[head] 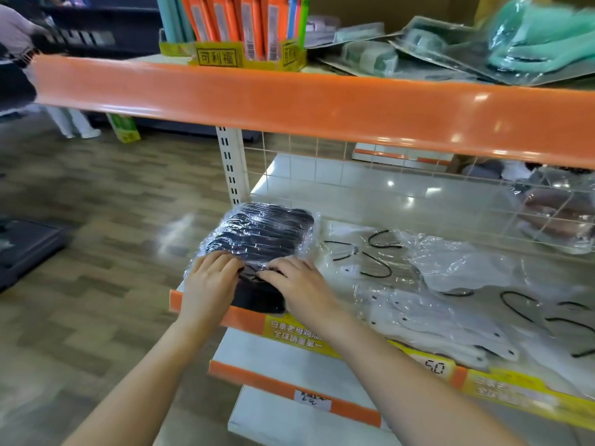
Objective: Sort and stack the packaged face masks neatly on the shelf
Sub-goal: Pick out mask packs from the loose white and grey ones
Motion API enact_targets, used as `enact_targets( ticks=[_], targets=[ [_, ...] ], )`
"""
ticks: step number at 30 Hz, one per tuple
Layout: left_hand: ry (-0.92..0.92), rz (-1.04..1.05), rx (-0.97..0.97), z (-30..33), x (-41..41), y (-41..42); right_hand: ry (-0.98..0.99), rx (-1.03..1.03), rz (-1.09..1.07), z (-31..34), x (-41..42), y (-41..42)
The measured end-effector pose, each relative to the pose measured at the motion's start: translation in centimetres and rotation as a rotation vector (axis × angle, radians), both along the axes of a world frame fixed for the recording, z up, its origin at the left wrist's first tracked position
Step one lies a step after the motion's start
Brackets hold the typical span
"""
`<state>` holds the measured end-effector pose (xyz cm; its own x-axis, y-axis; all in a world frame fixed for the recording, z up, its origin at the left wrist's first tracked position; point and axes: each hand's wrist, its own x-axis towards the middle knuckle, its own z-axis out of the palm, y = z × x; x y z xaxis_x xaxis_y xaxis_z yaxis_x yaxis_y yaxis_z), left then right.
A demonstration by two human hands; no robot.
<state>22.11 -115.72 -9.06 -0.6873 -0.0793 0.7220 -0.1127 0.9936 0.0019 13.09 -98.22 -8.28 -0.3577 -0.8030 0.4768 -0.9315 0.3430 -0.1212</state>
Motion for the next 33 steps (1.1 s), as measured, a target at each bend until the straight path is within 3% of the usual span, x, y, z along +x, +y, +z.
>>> enact_targets(
  ticks=[10, 22, 27, 33],
  targets=[
    [-0.196, 0.053, 0.088, -2.3, 2.5, -2.1, -0.089, 0.023, 0.002, -4.1, 0.6, -0.7],
    [-0.448, 0.147, 0.122, -2.3, 2.6, -2.8, -0.16, 0.097, 0.1, -4.2, 1.0, -0.1],
    [-0.414, 0.121, 0.15, -1.3, 1.2, -0.5, -0.153, 0.172, 0.14, -3.6, 0.9, 0.2],
    [-0.359, -0.029, 0.163, -0.8, -2.0, 4.9, -0.085, 0.023, -0.041, -2.5, 0.0, 3.7]
  ],
)
